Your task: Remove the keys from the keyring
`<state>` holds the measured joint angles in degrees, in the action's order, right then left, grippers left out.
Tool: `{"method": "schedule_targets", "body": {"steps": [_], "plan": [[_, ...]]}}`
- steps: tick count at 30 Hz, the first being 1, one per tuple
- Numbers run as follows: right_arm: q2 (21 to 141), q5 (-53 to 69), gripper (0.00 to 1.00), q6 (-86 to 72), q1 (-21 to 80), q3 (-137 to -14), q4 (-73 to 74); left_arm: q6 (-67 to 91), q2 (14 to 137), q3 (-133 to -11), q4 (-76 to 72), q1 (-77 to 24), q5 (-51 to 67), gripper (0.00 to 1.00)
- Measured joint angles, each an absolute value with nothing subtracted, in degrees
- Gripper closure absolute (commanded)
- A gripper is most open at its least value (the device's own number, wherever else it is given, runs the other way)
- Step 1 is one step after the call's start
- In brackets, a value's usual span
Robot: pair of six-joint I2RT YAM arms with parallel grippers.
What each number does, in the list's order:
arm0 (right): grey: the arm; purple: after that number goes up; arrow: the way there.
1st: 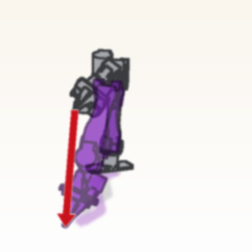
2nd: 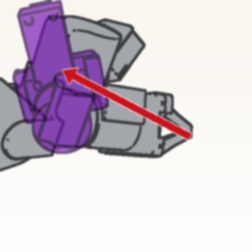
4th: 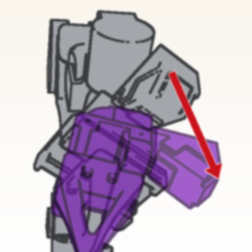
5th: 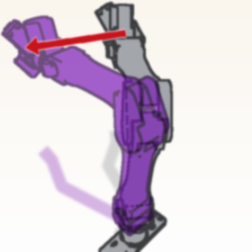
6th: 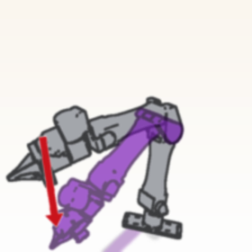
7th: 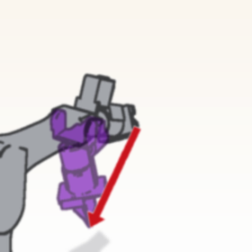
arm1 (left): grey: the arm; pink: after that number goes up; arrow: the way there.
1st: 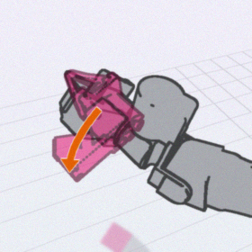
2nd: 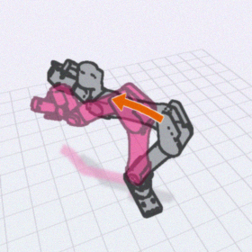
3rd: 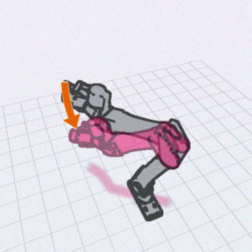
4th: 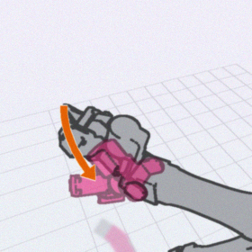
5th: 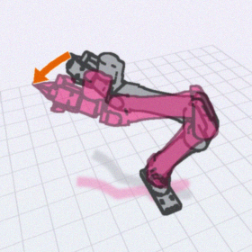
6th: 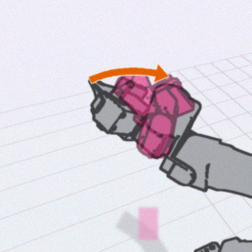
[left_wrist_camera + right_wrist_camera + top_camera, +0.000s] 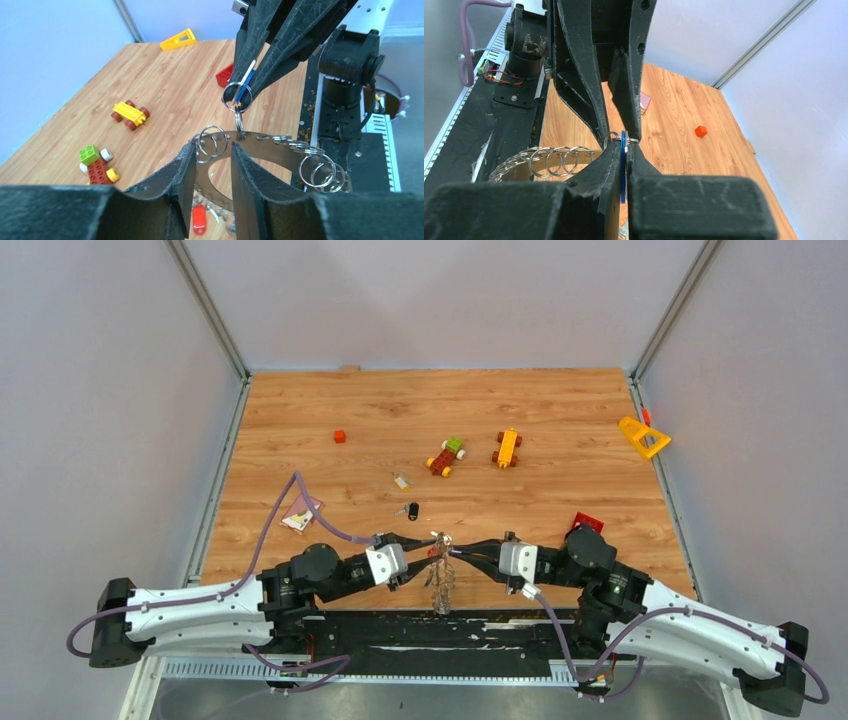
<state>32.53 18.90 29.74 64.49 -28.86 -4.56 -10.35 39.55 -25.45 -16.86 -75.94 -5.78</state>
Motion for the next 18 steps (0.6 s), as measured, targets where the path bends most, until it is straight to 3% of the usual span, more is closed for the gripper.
{"method": "schedule_targets", "body": {"steps": [18], "plan": [[31.77, 18.55, 1.00, 28.75, 64.49, -27.94, -7.73, -1.89, 42.94, -14.68, -45.17, -75.99, -1.96, 0.65]]}}
